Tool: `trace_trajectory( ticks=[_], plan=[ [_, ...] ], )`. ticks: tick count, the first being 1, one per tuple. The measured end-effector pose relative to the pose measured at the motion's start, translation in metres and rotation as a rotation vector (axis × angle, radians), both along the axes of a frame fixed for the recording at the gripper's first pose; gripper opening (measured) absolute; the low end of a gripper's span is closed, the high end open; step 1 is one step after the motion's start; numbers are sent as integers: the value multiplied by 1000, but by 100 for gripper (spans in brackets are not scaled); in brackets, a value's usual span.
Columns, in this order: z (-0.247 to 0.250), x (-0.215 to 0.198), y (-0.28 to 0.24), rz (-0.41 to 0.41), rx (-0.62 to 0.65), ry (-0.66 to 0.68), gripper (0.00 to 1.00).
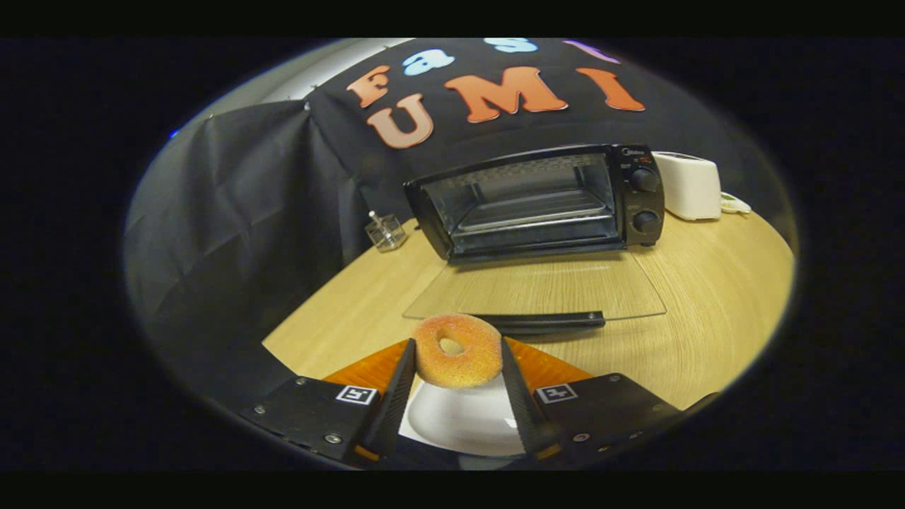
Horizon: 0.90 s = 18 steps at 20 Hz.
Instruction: Open the toaster oven, put the food inside, and close the toaster oven door.
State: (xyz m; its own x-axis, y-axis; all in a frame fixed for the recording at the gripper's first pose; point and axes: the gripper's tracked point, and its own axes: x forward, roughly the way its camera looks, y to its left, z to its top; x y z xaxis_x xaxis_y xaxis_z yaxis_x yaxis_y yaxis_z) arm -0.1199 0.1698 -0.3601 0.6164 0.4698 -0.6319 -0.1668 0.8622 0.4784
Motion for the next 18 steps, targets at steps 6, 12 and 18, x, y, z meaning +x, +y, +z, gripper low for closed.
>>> trace_trajectory(
  ticks=[6, 12, 18],
  plan=[
    [14, 54, 0, -203, 222, 7, 67],
    [19, 116, 11, -308, 369, 9, 67],
    [-9, 167, 3, -442, 385, 39, 67]
  ],
)
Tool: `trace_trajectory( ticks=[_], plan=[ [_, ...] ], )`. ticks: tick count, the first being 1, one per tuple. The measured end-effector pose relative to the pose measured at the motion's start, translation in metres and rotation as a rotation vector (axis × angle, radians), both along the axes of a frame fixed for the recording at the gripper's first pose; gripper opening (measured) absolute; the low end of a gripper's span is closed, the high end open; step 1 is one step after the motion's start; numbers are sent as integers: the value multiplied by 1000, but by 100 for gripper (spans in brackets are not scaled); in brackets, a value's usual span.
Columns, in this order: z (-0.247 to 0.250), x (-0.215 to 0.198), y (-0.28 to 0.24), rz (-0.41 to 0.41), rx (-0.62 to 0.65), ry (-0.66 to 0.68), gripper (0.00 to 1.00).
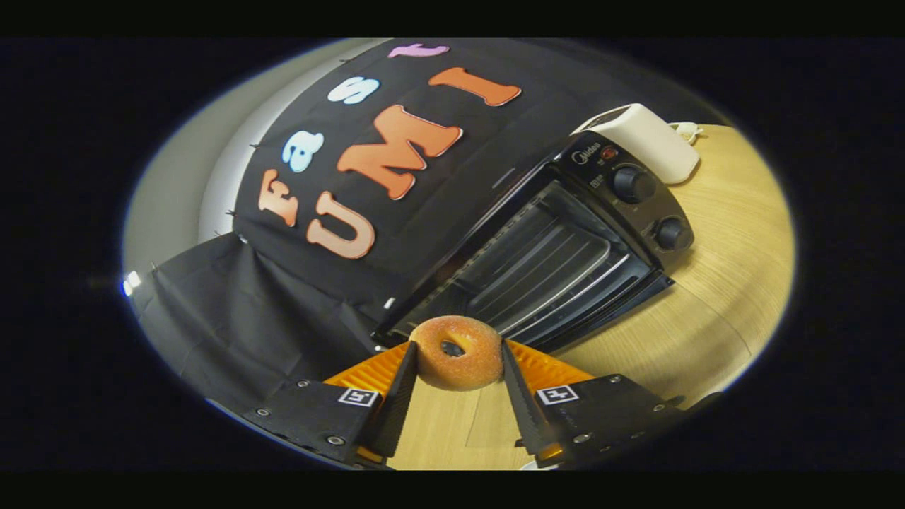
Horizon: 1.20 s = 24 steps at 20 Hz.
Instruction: Open the toaster oven, put the food inside, and close the toaster oven door.
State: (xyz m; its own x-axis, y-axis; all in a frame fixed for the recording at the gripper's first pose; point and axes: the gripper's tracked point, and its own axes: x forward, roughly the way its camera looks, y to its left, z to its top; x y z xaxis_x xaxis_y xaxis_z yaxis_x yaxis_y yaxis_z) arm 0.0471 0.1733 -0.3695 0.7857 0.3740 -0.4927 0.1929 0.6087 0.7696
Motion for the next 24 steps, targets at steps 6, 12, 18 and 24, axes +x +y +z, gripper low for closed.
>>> trace_trajectory(
  ticks=[6, 12, 18, 24],
  plan=[
    [-7, 40, -7, -47, -53, -16, 66],
    [-29, 69, -16, -77, -191, -19, 66],
    [-38, 79, -16, -33, -354, -31, 76],
    [-24, 56, -18, 60, -496, -72, 96]
  ],
)
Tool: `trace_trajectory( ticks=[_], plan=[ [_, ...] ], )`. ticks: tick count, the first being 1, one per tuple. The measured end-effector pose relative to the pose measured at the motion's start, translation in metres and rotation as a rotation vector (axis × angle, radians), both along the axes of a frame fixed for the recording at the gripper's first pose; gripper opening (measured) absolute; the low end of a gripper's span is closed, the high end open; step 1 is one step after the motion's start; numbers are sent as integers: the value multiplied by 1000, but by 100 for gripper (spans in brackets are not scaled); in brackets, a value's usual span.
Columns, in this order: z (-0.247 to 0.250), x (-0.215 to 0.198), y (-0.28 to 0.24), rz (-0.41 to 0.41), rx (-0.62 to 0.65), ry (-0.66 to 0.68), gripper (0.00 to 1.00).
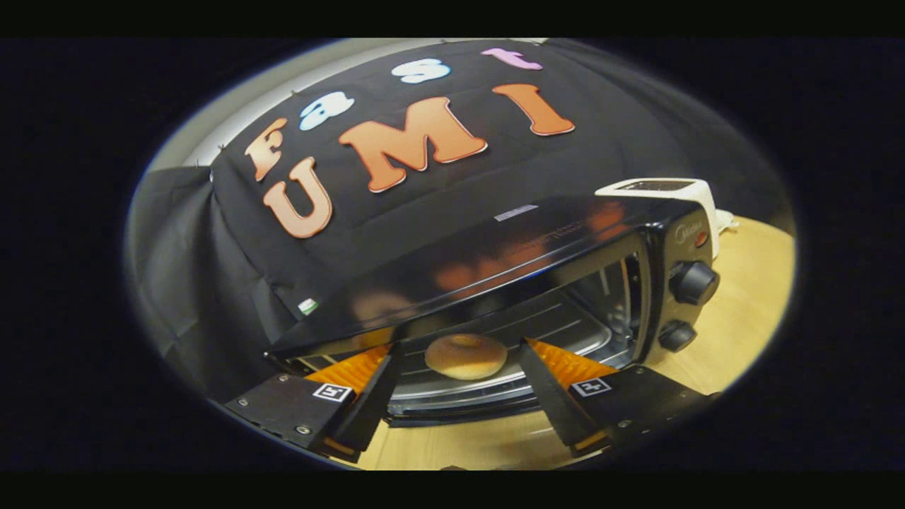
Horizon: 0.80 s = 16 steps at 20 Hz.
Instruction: Open the toaster oven, put the food inside, and close the toaster oven door.
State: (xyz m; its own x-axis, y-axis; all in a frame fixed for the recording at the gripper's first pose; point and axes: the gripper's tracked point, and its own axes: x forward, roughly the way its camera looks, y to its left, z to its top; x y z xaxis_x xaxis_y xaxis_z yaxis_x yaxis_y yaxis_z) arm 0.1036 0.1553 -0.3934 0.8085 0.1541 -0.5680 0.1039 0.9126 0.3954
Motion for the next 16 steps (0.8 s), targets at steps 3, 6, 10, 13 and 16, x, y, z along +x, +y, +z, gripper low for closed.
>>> trace_trajectory(
  ticks=[3, 6, 10, 13, 16],
  plan=[
    [8, -33, 3, 89, -56, 23, 98],
    [23, -67, 6, 146, -71, 19, 99],
    [31, -116, 12, 206, -90, 41, 99],
    [29, -148, 12, 217, -100, 71, 99],
    [14, -175, 4, 217, -157, 126, 99]
  ],
)
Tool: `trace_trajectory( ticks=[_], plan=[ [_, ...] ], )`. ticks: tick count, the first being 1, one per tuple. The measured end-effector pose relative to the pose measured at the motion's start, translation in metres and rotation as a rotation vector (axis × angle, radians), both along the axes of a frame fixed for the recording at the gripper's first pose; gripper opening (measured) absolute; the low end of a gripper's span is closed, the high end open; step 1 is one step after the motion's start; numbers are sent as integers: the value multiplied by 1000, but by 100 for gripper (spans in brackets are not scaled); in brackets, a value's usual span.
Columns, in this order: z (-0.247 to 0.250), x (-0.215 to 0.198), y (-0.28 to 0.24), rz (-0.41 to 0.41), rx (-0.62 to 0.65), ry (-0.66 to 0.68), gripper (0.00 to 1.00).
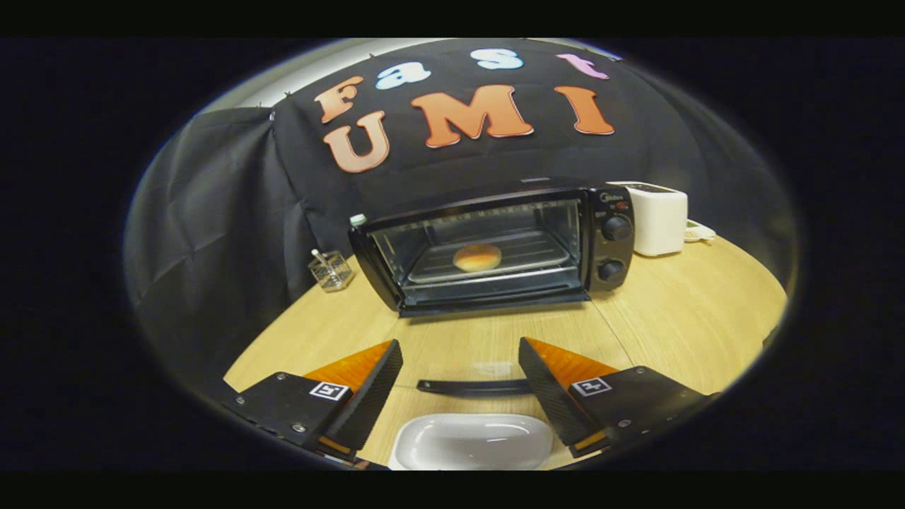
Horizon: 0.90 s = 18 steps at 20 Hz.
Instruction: Open the toaster oven, put the food inside, and close the toaster oven door.
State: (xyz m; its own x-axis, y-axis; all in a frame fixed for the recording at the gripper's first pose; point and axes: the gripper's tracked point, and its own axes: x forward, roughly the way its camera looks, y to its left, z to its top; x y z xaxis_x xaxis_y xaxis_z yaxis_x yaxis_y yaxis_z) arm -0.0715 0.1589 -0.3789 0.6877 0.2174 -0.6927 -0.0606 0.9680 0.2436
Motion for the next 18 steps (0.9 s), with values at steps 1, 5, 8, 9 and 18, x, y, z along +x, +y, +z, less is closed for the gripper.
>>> trace_trajectory(
  ticks=[1, 5, 8, 9, 18],
  plan=[
    [-4, -9, -2, -1, -11, 16, 98],
    [-25, -42, -2, 25, -57, 90, 98],
    [-40, -51, -4, 20, -65, 143, 98],
    [-42, -50, -6, 15, -76, 145, 98],
    [-68, -48, -5, -27, -74, 258, 98]
  ],
)
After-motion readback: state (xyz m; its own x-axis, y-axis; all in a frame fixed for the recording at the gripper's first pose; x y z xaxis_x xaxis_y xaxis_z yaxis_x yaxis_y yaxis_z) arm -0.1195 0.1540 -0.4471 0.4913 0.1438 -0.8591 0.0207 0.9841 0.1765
